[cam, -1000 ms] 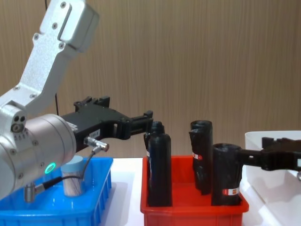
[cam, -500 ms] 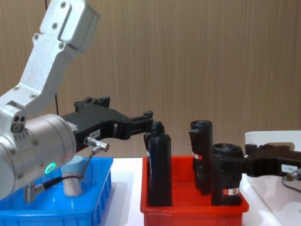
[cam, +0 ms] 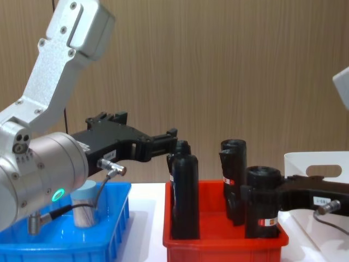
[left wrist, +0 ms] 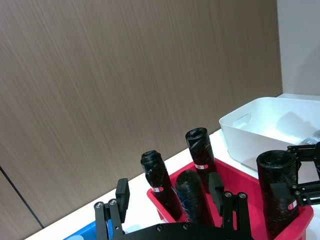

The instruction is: Pick the cotton swabs from the blue box and place them into the white box.

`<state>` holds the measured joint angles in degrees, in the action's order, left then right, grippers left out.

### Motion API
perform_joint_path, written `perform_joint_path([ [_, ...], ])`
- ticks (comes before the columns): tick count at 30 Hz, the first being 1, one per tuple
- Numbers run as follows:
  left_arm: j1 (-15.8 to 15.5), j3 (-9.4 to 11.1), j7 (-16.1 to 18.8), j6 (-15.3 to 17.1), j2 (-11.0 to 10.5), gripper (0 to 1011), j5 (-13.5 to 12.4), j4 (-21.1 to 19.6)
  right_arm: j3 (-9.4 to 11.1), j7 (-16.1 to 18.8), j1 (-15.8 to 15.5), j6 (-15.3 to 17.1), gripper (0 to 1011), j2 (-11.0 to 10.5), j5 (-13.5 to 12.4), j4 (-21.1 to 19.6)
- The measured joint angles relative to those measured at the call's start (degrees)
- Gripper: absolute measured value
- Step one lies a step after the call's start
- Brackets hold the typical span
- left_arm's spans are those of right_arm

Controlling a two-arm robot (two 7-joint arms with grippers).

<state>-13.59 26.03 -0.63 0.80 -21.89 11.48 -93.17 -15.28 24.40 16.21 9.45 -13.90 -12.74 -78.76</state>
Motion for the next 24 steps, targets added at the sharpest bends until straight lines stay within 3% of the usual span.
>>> perform_joint_path([
  [7, 0.0, 0.0, 0.0, 0.0, 0.0, 1004, 0.0, 0.0, -0.2, 0.0, 0.7, -0.2, 682, 0.4, 0.2, 1.1],
  [12, 0.0, 0.0, 0.0, 0.0, 0.0, 1004, 0.0, 0.0, -0.4, 0.0, 0.8, -0.5, 495, 0.5, 0.5, 1.2],
  [24, 0.0, 0.0, 0.0, 0.0, 0.0, 1004, 0.0, 0.0, -0.7, -1.2, -0.2, -0.8, 411, 0.0, 0.9, -2.7],
])
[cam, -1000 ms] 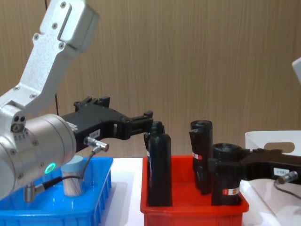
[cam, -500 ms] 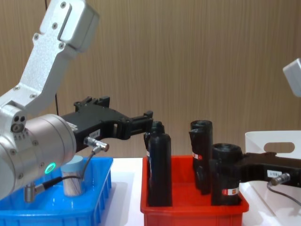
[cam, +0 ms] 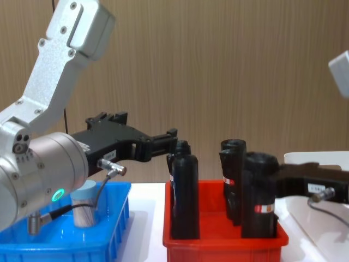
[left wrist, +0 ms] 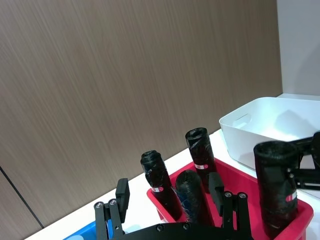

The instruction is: Pick the cotton swabs from the blue box and place them into the white box.

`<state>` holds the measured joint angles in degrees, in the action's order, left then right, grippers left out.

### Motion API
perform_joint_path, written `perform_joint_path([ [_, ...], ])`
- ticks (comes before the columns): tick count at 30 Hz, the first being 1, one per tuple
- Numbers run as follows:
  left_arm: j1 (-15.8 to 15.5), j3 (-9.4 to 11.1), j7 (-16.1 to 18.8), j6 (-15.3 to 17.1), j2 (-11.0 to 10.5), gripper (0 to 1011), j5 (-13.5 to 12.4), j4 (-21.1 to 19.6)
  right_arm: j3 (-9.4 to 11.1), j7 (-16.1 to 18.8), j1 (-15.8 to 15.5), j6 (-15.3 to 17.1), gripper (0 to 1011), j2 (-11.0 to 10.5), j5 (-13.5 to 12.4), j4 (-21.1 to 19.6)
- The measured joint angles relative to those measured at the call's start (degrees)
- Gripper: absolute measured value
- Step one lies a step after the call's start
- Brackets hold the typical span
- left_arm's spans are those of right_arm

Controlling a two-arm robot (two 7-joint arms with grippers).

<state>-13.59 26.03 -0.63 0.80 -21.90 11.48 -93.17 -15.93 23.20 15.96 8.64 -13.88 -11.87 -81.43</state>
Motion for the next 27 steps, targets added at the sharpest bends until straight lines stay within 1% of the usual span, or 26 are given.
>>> perform_joint_path([
  [1, 0.0, 0.0, 0.0, 0.0, 0.0, 1004, 0.0, 0.0, 0.0, 0.0, 0.0, 0.0, 411, 0.0, 0.0, 0.0],
  [2, 0.0, 0.0, 0.0, 0.0, 0.0, 1004, 0.0, 0.0, 0.0, -0.2, -0.2, 0.0, 394, -0.1, 0.0, -0.9],
  [7, 0.0, 0.0, 0.0, 0.0, 0.0, 1004, 0.0, 0.0, 0.3, -1.0, -0.4, 0.0, 376, -0.5, -0.1, -3.7],
  [10, 0.0, 0.0, 0.0, 0.0, 0.0, 1004, 0.0, 0.0, 0.8, -1.8, -0.4, 0.3, 363, -0.8, -0.6, -6.2],
  [11, 0.0, 0.0, 0.0, 0.0, 0.0, 1004, 0.0, 0.0, 0.8, -1.8, -0.4, 0.3, 358, -0.8, -0.6, -6.2],
  [17, 0.0, 0.0, 0.0, 0.0, 0.0, 1004, 0.0, 0.0, 2.1, -4.0, 0.3, 1.3, 351, -1.5, -1.8, -9.4],
  [18, 0.0, 0.0, 0.0, 0.0, 0.0, 1004, 0.0, 0.0, 2.1, -4.0, 0.3, 1.3, 351, -1.5, -1.8, -9.4],
  [22, 0.0, 0.0, 0.0, 0.0, 0.0, 1004, 0.0, 0.0, 3.2, -5.9, 1.1, 1.8, 351, -2.1, -2.3, -10.6],
  [23, 0.0, 0.0, 0.0, 0.0, 0.0, 1004, 0.0, 0.0, 3.2, -5.9, 1.1, 1.8, 351, -2.1, -2.3, -10.6],
  [24, 0.0, 0.0, 0.0, 0.0, 0.0, 1004, 0.0, 0.0, 3.7, -6.8, 1.5, 1.9, 351, -2.4, -2.4, -10.9],
  [27, 0.0, 0.0, 0.0, 0.0, 0.0, 1004, 0.0, 0.0, 4.2, -7.8, 2.0, 2.0, 351, -2.7, -2.3, -11.0],
])
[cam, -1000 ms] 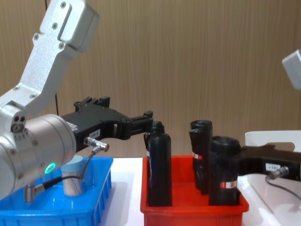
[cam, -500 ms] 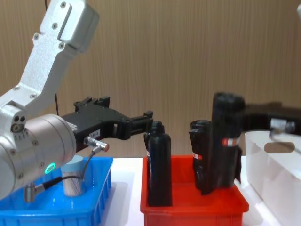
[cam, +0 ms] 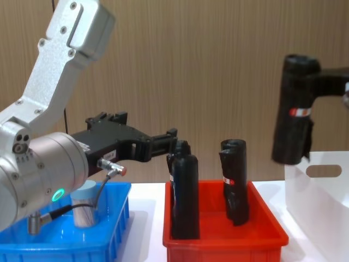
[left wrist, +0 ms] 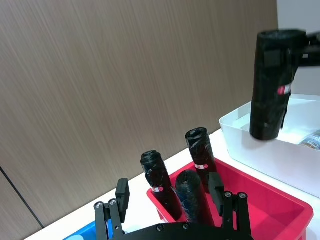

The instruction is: Pick the cotton swabs from the blue box and place them into the white box.

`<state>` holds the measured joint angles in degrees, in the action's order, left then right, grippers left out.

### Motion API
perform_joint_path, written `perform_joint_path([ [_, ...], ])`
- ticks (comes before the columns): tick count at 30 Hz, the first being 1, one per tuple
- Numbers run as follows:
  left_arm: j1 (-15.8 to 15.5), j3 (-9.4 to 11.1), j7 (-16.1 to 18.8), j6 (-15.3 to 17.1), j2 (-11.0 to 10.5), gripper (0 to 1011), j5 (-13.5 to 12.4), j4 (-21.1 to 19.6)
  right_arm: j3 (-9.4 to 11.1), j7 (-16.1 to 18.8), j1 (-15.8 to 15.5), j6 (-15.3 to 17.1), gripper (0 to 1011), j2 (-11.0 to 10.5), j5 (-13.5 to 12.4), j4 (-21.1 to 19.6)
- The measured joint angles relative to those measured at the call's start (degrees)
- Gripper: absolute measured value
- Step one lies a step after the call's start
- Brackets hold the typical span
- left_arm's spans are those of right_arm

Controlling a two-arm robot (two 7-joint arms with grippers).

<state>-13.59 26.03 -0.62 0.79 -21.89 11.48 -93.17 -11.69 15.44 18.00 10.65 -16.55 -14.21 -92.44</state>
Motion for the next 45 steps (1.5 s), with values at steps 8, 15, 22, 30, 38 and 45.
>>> perform_joint_path([
  [8, 0.0, 0.0, 0.0, 0.0, 0.0, 1004, 0.0, 0.0, 1.6, -3.3, 2.3, -0.1, 351, -0.6, 1.3, 1.9],
  [15, 0.0, 0.0, 0.0, 0.0, 0.0, 1004, 0.0, 0.0, 2.3, -5.1, 4.9, -1.1, 351, -0.5, 2.4, 6.9],
  [22, 0.0, 0.0, 0.0, 0.0, 0.0, 1004, 0.0, 0.0, 2.5, -6.1, 6.9, -2.2, 351, 0.0, 3.0, 12.0],
  [30, 0.0, 0.0, 0.0, 0.0, 0.0, 1004, 0.0, 0.0, 2.7, -7.7, 10.5, -4.8, 351, 1.0, 3.4, 21.9],
  [38, 0.0, 0.0, 0.0, 0.0, 0.0, 1004, 0.0, 0.0, 3.0, -8.5, 12.6, -6.4, 473, 1.5, 3.4, 27.6],
  [45, 0.0, 0.0, 0.0, 0.0, 0.0, 1004, 0.0, 0.0, 3.3, -8.8, 13.5, -7.7, 708, 1.8, 2.7, 30.6],
])
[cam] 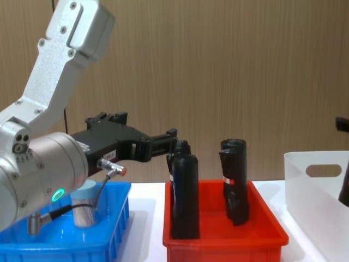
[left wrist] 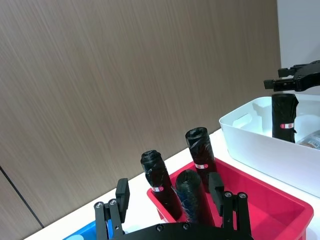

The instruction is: Pick the cotton swabs from the blue box and place them into the white box.

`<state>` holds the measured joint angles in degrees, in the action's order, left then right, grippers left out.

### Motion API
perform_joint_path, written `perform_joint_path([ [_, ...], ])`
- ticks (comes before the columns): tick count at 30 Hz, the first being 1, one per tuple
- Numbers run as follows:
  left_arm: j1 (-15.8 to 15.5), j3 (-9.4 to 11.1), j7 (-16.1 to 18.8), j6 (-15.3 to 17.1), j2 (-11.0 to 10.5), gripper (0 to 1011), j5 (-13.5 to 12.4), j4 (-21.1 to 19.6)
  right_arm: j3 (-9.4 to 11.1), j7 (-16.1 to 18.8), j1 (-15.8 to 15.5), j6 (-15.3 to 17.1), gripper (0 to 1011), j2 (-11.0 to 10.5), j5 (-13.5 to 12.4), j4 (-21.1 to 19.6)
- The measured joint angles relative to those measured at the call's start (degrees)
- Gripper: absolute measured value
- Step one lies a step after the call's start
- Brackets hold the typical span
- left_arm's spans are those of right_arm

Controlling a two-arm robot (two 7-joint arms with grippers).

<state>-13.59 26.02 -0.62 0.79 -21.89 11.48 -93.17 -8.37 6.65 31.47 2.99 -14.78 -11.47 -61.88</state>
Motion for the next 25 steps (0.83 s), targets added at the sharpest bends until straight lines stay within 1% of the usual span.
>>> perform_joint_path([
  [1, 0.0, 0.0, 0.0, 0.0, 0.0, 1004, 0.0, 0.0, 0.0, 0.0, 0.0, -0.1, 719, 0.0, 0.0, 0.1],
  [2, 0.0, 0.0, 0.0, 0.0, 0.0, 1004, 0.0, 0.0, 0.1, 0.0, 0.0, -0.2, 764, 0.0, -0.2, 0.2],
  [3, 0.0, 0.0, 0.0, 0.0, 0.0, 1004, 0.0, 0.0, 0.1, 0.0, 0.0, -0.2, 764, 0.0, -0.2, 0.2],
  [5, 0.0, 0.0, 0.0, 0.0, 0.0, 1004, 0.0, 0.0, 0.2, 0.0, -0.1, -0.4, 851, 0.0, -0.5, 0.3],
  [6, 0.0, 0.0, 0.0, 0.0, 0.0, 1004, 0.0, 0.0, 0.2, 0.0, -0.1, -0.4, 851, 0.0, -0.5, 0.3],
  [7, 0.0, 0.0, 0.0, 0.0, 0.0, 1004, 0.0, 0.0, 0.3, 0.0, -0.2, -0.5, 904, 0.0, -0.6, 0.3],
  [9, 0.0, 0.0, 0.0, 0.0, 0.0, 1004, 0.0, 0.0, 0.3, 0.0, -0.3, -0.6, 947, 0.0, -0.8, 0.3],
  [10, 0.0, 0.0, 0.0, 0.0, 0.0, 1004, 0.0, 0.0, 0.3, 0.0, -0.3, -0.6, 986, 0.0, -0.9, 0.3],
  [11, 0.0, 0.0, 0.0, 0.0, 0.0, 1004, 0.0, 0.0, 0.4, 0.1, -0.4, -0.6, 999, 0.0, -0.9, 0.3],
  [25, 0.0, 0.0, 0.0, 0.0, 0.0, 1004, 0.0, 0.0, 0.5, 0.2, -0.7, -0.9, 1002, -0.1, -1.3, 0.2],
])
